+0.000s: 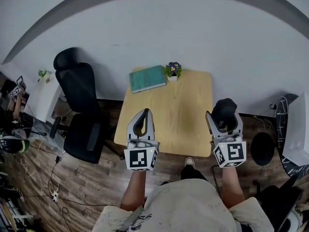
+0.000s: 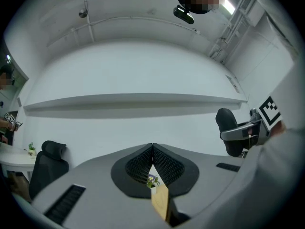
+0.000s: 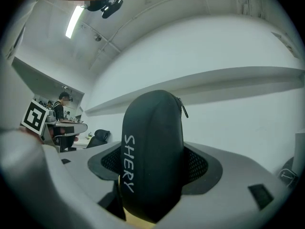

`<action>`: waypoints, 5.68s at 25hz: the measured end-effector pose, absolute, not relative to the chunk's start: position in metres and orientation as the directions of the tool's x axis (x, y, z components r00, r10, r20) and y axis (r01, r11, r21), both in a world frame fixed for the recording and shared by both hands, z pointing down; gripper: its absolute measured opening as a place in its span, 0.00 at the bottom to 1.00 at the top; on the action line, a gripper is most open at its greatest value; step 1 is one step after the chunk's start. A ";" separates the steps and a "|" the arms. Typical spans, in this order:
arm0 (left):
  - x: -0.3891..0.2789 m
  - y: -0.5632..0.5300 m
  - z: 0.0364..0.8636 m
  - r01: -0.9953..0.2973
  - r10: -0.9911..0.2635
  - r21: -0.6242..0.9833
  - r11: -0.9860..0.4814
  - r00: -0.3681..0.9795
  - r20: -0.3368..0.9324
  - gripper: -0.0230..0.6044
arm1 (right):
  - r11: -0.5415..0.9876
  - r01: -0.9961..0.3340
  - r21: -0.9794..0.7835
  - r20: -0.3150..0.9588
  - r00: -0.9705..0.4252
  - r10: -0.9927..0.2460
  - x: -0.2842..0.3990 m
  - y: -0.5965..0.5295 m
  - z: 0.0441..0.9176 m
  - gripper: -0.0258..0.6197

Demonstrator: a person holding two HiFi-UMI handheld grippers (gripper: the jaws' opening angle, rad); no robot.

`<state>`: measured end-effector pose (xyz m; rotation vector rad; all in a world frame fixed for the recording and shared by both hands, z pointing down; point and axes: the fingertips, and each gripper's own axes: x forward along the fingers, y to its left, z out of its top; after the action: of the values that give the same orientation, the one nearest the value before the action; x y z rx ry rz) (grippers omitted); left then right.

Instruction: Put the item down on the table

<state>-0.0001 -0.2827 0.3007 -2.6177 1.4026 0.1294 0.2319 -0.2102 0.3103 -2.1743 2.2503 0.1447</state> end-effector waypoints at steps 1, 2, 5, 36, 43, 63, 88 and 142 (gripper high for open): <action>0.007 -0.290 0.297 -0.835 -0.820 -0.112 -0.538 0.549 -0.162 0.05 | 0.037 -0.997 0.062 -0.080 -0.042 -0.996 0.239 -0.219 0.307 0.58; 0.014 -0.296 0.294 -0.838 -0.821 -0.114 -0.534 0.546 -0.169 0.05 | 0.041 -0.997 0.062 -0.089 -0.046 -0.995 0.246 -0.228 0.305 0.58; 0.035 -0.313 0.290 -0.839 -0.819 -0.122 -0.530 0.544 -0.183 0.05 | 0.052 -0.997 0.057 -0.105 -0.057 -0.993 0.266 -0.250 0.303 0.58; 0.084 -0.353 0.356 -0.851 -0.848 -0.127 -0.510 0.522 -0.089 0.05 | 0.194 -0.980 0.034 0.108 -0.189 -0.976 0.289 -0.316 0.396 0.58; 0.077 -0.345 0.382 -0.865 -0.867 -0.110 -0.490 0.497 -0.045 0.05 | 0.290 -0.957 0.030 0.229 -0.276 -0.934 0.264 -0.322 0.439 0.58; 0.046 -0.299 0.477 -0.908 -0.898 -0.034 -0.418 0.407 0.165 0.05 | 0.543 -0.840 -0.027 0.621 -0.440 -0.649 0.197 -0.286 0.601 0.58; 0.025 -0.277 0.510 -0.925 -0.900 0.005 -0.379 0.370 0.229 0.05 | 0.751 -0.653 0.096 0.914 -0.241 -0.327 0.174 -0.262 0.683 0.58; 0.002 -0.243 0.468 -0.878 -0.867 -0.004 -0.479 0.473 0.156 0.05 | 0.586 -0.805 0.097 0.844 -0.245 -0.476 0.171 -0.240 0.601 0.67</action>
<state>0.0023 -0.2431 0.4677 -2.7612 1.6388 -0.2203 0.1707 -0.2396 0.6008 -1.9052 3.5075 -0.8314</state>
